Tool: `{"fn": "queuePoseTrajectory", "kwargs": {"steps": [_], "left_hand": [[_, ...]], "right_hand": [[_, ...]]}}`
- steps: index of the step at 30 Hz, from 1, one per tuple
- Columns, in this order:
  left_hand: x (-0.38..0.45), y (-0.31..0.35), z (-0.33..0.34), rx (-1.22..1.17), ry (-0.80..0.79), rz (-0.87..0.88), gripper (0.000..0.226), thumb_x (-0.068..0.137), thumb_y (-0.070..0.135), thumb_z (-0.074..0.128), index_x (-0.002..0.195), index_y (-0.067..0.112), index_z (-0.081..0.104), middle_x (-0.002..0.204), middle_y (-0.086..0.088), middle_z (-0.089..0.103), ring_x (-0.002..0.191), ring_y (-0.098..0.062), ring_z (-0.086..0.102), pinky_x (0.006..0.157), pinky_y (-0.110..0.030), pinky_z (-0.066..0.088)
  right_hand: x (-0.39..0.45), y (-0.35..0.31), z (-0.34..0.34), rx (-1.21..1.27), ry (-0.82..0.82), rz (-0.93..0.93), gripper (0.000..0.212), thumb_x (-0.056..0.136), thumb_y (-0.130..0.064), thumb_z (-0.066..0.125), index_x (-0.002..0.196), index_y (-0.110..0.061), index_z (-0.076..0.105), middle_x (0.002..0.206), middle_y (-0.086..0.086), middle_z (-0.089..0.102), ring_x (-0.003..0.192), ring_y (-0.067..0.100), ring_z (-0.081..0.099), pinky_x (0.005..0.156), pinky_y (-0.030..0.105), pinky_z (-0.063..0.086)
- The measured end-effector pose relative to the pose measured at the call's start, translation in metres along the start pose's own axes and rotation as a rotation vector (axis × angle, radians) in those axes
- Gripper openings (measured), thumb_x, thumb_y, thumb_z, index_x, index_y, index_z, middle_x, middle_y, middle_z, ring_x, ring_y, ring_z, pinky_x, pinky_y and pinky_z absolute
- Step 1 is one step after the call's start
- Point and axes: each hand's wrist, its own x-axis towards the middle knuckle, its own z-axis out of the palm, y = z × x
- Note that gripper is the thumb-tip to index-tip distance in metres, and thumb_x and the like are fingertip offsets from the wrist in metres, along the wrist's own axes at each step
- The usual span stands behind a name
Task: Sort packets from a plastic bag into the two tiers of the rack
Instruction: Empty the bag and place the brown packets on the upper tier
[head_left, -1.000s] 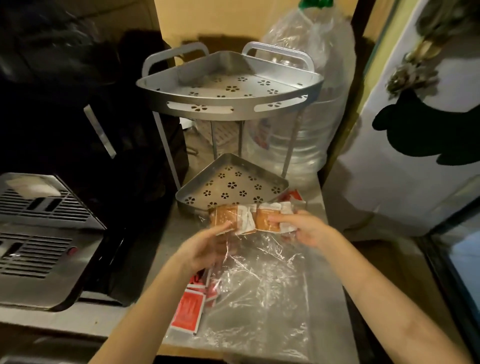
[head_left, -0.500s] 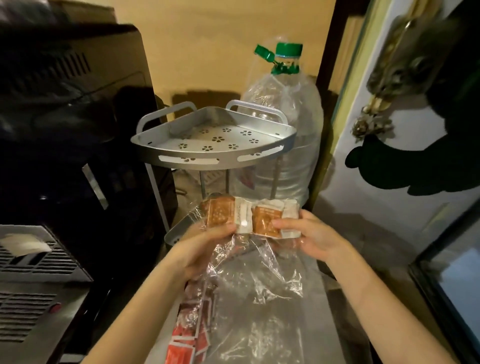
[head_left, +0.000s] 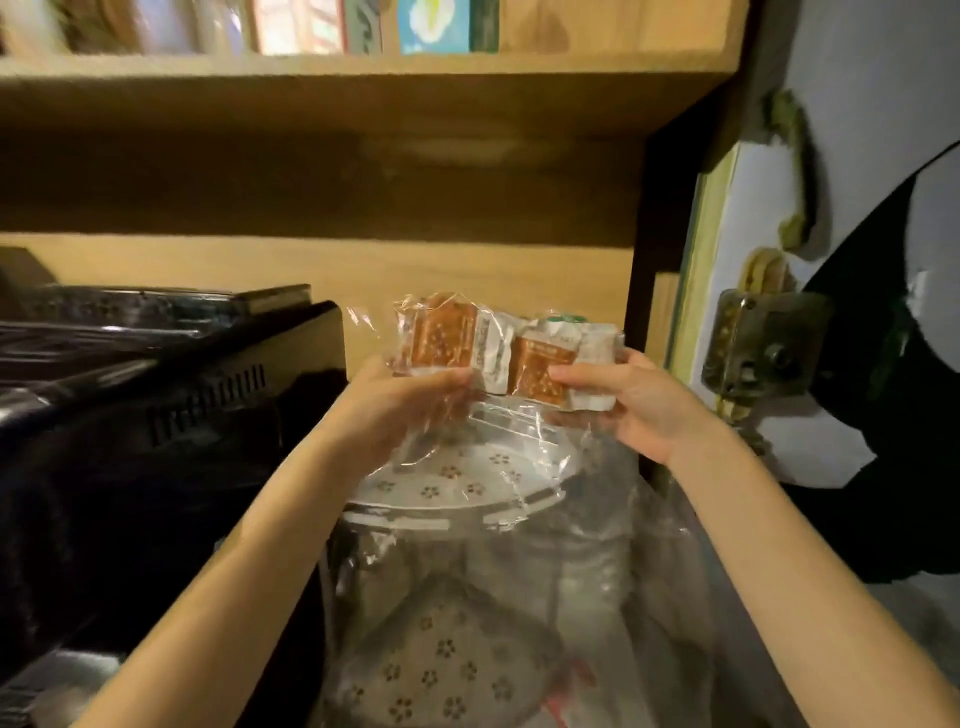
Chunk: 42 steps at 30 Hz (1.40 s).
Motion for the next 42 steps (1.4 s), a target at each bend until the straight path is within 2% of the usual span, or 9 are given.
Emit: {"fn": "queuePoseTrajectory", "kwargs": {"steps": [4,9,12,18,23,29,34,37,42], "left_hand": [[0.024,0.037,-0.002,0.065,0.038,0.122,0.025,0.074,0.01,0.066,0.098,0.003,0.063,0.084,-0.005,0.072,0.076,-0.015,0.069,0.068,-0.024,0.057],[0.052,0.074,-0.008,0.176,0.122,0.237,0.045,0.069,0.017,0.07,0.11,0.003,0.059,0.098,-0.006,0.069,0.086,-0.013,0.067,0.074,-0.026,0.051],[0.066,0.097,-0.009,0.22,0.19,0.347,0.033,0.073,0.015,0.071,0.104,0.009,0.062,0.098,-0.003,0.069,0.094,-0.016,0.064,0.076,-0.028,0.048],[0.082,0.141,-0.017,0.215,0.161,0.552,0.035,0.07,0.016,0.071,0.103,0.007,0.062,0.096,-0.007,0.067,0.093,-0.021,0.065,0.082,-0.034,0.054],[0.099,0.155,-0.024,0.304,0.257,0.646,0.027,0.076,0.006,0.069,0.103,0.003,0.063,0.093,-0.008,0.068,0.077,-0.006,0.066,0.066,-0.017,0.053],[0.107,0.115,-0.041,0.301,0.224,0.581,0.019,0.075,0.004,0.068,0.092,0.01,0.064,0.086,-0.003,0.068,0.072,-0.005,0.066,0.066,-0.019,0.053],[0.11,0.073,-0.055,0.257,0.229,0.367,0.013,0.072,0.011,0.071,0.082,0.017,0.066,0.07,0.007,0.073,0.071,-0.006,0.069,0.069,-0.028,0.049],[0.104,0.046,-0.064,0.264,0.181,0.266,0.014,0.075,0.014,0.069,0.088,0.013,0.066,0.073,0.006,0.073,0.073,-0.008,0.069,0.068,-0.025,0.049],[0.09,0.003,-0.067,0.164,0.126,0.139,0.017,0.076,0.023,0.066,0.091,0.015,0.068,0.076,0.004,0.073,0.072,-0.013,0.068,0.067,-0.023,0.055]], "right_hand": [[0.018,-0.03,0.01,-0.067,0.017,-0.133,0.018,0.076,0.003,0.066,0.082,-0.012,0.062,0.077,0.001,0.073,0.075,0.014,0.07,0.069,0.037,0.058],[0.043,-0.063,0.02,-0.124,0.031,-0.315,0.018,0.077,0.002,0.067,0.089,-0.011,0.063,0.083,0.002,0.072,0.072,0.011,0.07,0.061,0.028,0.06],[0.06,-0.082,0.025,-0.143,0.044,-0.412,0.024,0.076,-0.002,0.069,0.097,-0.012,0.063,0.098,0.007,0.07,0.085,0.017,0.07,0.067,0.03,0.06],[0.087,-0.123,0.04,-0.156,0.091,-0.665,0.022,0.074,-0.003,0.071,0.082,-0.023,0.067,0.088,-0.002,0.07,0.082,0.014,0.069,0.073,0.027,0.058],[0.106,-0.129,0.043,-0.134,0.107,-0.777,0.021,0.075,-0.002,0.072,0.075,-0.024,0.069,0.075,-0.01,0.073,0.081,0.01,0.07,0.074,0.026,0.057],[0.127,-0.09,0.034,-0.148,0.116,-0.697,0.02,0.075,-0.002,0.071,0.079,-0.022,0.07,0.083,-0.005,0.073,0.087,0.016,0.069,0.082,0.035,0.055],[0.138,-0.048,0.024,-0.187,0.091,-0.524,0.028,0.075,0.001,0.07,0.095,0.017,0.058,0.089,0.012,0.067,0.077,0.015,0.068,0.077,0.034,0.057],[0.136,-0.027,0.018,-0.207,0.032,-0.409,0.016,0.076,0.002,0.069,0.092,0.002,0.064,0.087,0.008,0.068,0.071,0.01,0.069,0.067,0.022,0.057],[0.136,0.012,0.004,-0.261,0.023,-0.193,0.026,0.072,-0.004,0.074,0.093,-0.009,0.061,0.097,0.011,0.07,0.089,0.023,0.068,0.08,0.035,0.056]]}}
